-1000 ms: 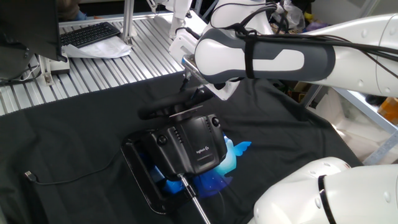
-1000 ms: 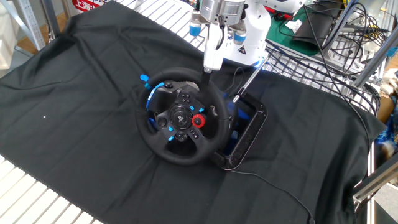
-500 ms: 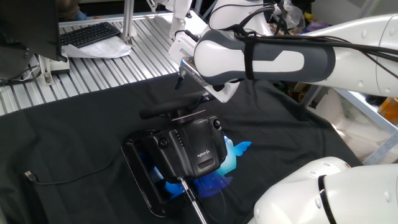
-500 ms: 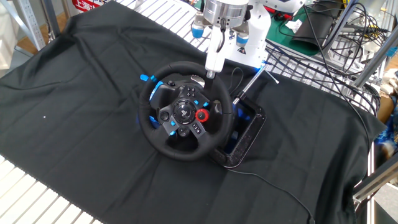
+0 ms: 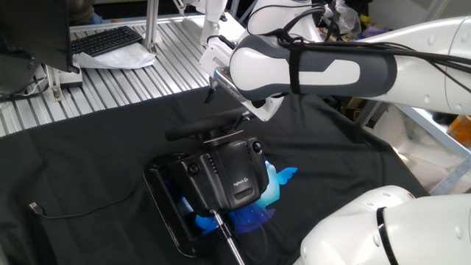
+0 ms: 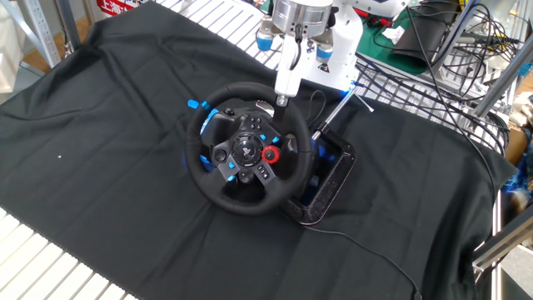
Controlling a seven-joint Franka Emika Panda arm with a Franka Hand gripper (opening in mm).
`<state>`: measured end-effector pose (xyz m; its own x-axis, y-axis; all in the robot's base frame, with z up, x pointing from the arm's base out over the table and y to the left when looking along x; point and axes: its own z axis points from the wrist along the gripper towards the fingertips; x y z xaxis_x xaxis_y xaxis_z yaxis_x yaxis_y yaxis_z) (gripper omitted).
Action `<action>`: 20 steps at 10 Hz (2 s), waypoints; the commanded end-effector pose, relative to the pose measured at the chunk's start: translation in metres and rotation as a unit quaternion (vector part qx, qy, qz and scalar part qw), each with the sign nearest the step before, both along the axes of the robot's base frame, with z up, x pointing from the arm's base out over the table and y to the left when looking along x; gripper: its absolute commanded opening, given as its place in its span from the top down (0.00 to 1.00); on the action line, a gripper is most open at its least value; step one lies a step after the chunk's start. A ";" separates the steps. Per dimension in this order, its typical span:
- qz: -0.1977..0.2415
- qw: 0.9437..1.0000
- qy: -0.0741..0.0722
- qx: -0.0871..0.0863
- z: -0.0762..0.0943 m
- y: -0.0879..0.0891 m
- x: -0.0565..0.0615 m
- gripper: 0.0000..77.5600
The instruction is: Rotate the steering wheel 90 degrees counterclockwise
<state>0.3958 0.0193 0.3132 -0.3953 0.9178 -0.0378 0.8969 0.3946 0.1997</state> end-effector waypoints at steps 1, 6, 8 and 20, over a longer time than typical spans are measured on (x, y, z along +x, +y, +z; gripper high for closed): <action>-0.157 0.988 -0.003 0.000 0.021 0.027 -0.022 0.00; -0.214 0.977 -0.017 0.013 0.016 0.031 -0.025 0.00; -0.245 0.969 -0.026 0.008 0.004 0.039 -0.020 0.00; -0.282 0.958 -0.058 0.007 -0.013 0.038 -0.009 0.00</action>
<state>0.3860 0.0578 0.2993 0.1757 0.9839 -0.0330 0.9373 -0.1570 0.3111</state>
